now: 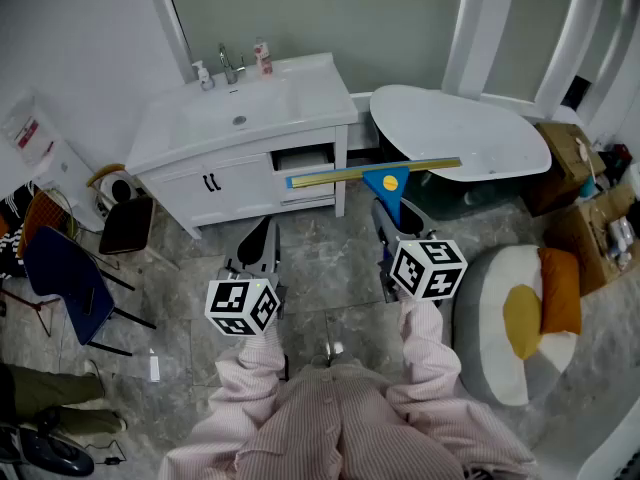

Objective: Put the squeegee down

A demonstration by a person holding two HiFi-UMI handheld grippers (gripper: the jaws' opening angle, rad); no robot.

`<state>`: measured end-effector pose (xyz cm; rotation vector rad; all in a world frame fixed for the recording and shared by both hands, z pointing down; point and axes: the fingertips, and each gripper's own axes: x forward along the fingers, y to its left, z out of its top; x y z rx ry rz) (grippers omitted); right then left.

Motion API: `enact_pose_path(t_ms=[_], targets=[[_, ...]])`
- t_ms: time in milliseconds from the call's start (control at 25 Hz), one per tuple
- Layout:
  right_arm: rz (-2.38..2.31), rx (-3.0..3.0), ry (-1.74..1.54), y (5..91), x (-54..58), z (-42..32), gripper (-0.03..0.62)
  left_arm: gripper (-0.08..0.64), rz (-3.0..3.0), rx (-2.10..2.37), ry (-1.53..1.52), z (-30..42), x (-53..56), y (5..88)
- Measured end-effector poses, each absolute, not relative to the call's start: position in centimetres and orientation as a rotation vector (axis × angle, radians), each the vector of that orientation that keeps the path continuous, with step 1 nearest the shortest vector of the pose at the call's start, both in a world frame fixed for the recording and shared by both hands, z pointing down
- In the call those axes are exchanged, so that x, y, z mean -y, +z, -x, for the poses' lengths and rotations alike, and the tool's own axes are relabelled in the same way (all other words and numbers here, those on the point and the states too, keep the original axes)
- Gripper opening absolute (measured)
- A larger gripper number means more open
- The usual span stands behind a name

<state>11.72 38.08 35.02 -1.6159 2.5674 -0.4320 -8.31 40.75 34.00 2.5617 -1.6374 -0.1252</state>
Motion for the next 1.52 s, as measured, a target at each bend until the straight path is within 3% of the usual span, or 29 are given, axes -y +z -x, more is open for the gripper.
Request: enact_pose_path(t_ms=[960,1520], targets=[[1.536,-2.557,-0.551,36.9,-36.0,-13.2,0.124,0.002,-2.478,1.673,-0.107,7.0,-40.6,36.5],[1.567,-2.552,-0.587,38.5,-22.7,-11.2,0.124,0.002,-2.474,1.630,-0.114,9.1,-26.0,37.5]])
